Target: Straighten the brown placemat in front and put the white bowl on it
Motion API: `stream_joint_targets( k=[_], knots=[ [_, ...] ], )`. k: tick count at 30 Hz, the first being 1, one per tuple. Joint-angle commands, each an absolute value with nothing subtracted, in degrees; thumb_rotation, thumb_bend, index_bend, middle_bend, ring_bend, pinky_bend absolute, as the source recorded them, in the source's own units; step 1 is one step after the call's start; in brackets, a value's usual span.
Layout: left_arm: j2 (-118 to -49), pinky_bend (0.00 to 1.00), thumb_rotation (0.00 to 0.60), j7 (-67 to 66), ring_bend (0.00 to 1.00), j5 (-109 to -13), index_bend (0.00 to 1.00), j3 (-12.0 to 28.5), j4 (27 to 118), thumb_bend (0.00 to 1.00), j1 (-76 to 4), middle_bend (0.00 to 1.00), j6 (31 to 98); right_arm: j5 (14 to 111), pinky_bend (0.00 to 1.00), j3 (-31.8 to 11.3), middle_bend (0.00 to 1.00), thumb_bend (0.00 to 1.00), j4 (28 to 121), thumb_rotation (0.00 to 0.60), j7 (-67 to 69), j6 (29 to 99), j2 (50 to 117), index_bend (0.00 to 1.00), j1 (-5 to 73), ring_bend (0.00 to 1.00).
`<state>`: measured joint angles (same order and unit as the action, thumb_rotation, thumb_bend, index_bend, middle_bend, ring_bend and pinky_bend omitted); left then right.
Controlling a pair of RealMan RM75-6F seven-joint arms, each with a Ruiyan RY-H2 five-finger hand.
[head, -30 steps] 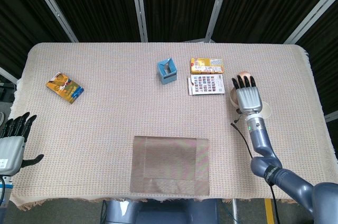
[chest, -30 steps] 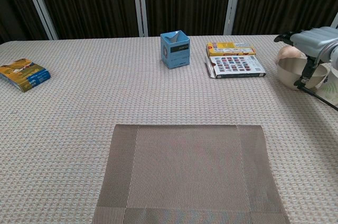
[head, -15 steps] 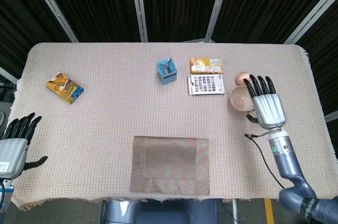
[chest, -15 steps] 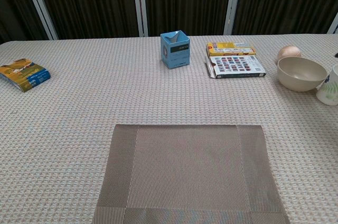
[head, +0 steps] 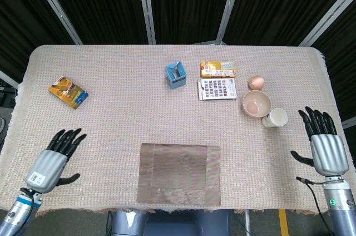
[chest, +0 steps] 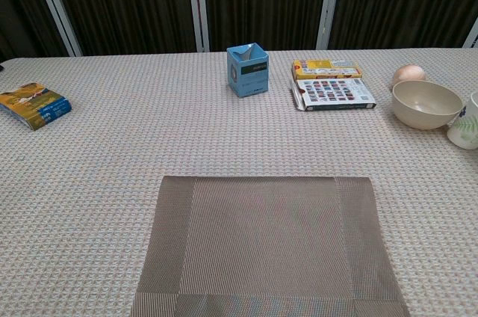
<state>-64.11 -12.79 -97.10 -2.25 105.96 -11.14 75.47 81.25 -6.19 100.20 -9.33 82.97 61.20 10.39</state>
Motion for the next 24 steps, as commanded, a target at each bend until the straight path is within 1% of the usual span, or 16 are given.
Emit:
stream_joint_targets(
  k=[1, 5, 9, 16, 19, 24],
  knots=[
    [-68.6, 0.00, 0.600, -11.5, 0.00, -103.7, 0.15, -3.7, 99.7, 0.01, -15.0, 0.00, 72.2, 81.5, 0.00, -4.9, 0.00, 0.00, 102.2, 0.600, -10.7, 83.5, 60.6, 0.00, 9.2, 0.00],
    [-73.7, 0.00, 0.600, -9.2, 0.00, -110.2, 0.24, -5.8, 92.5, 0.08, -17.4, 0.00, 71.5, 81.7, 0.00, -4.5, 0.00, 0.00, 102.2, 0.600, -12.2, 84.4, 61.4, 0.00, 8.4, 0.00],
    [-78.4, 0.00, 0.600, -6.2, 0.00, -114.6, 0.34, -7.5, 87.0, 0.22, -19.2, 0.00, 72.1, 81.9, 0.00, -4.6, 0.00, 0.00, 101.2, 0.600, -12.3, 84.6, 61.9, 0.00, 8.3, 0.00],
    [-84.8, 0.00, 0.600, -3.2, 0.00, -117.3, 0.44, -9.4, 81.1, 0.36, -20.7, 0.00, 72.1, 81.8, 0.00, -4.9, 0.00, 0.00, 100.6, 0.600, -10.9, 84.4, 61.6, 0.00, 8.1, 0.00],
    [-86.5, 0.00, 0.600, -2.8, 0.00, -117.7, 0.46, -10.0, 79.7, 0.38, -21.0, 0.00, 71.8, 81.8, 0.00, -5.1, 0.00, 0.00, 100.6, 0.600, -10.2, 84.7, 61.4, 0.00, 8.0, 0.00],
    [-88.5, 0.00, 0.600, -3.0, 0.00, -118.0, 0.46, -10.9, 77.1, 0.42, -21.2, 0.00, 71.8, 82.1, 0.00, -5.3, 0.00, 0.00, 100.8, 0.600, -9.5, 84.9, 61.0, 0.00, 7.8, 0.00]
  ],
)
